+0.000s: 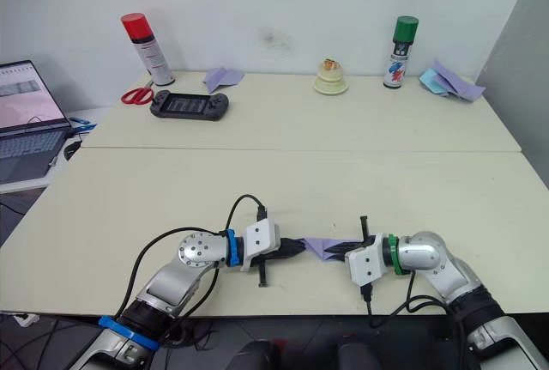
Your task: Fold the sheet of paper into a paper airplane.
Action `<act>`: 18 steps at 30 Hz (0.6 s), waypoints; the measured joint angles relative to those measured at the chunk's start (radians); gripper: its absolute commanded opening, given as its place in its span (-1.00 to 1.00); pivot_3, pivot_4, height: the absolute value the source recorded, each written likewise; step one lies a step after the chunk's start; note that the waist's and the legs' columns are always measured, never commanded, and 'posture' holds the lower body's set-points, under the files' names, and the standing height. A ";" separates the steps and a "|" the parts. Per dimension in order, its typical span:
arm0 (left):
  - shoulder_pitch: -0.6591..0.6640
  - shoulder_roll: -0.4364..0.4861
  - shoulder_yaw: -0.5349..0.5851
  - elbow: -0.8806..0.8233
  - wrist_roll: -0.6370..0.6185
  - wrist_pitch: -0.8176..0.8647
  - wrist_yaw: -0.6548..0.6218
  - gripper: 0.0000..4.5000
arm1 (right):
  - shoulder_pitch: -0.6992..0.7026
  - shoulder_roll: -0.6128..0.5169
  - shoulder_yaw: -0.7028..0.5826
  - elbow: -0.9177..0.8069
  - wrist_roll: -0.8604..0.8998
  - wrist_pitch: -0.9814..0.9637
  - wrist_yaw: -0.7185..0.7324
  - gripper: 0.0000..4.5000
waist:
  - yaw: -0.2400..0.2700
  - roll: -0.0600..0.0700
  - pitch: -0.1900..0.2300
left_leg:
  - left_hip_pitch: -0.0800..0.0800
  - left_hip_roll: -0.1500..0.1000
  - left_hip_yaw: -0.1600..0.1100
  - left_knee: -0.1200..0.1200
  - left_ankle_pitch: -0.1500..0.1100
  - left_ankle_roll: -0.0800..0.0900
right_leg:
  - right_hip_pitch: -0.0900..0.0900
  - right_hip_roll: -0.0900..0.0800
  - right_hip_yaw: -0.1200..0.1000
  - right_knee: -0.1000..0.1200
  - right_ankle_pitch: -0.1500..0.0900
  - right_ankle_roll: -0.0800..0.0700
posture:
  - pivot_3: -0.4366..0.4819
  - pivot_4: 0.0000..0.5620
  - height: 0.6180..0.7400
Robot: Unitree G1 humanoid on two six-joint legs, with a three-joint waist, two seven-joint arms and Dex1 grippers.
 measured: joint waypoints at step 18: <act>0.035 0.102 0.077 -0.136 -0.106 0.184 -0.056 -1.00 | 0.006 0.006 0.013 -0.012 0.015 0.046 0.005 -0.99 | -0.002 -0.004 0.003 | 0.000 0.001 0.000 -0.005 0.000 0.000 | -0.003 0.000 -0.001 0.000 -0.001 -0.002 | -0.05 -0.47 0.71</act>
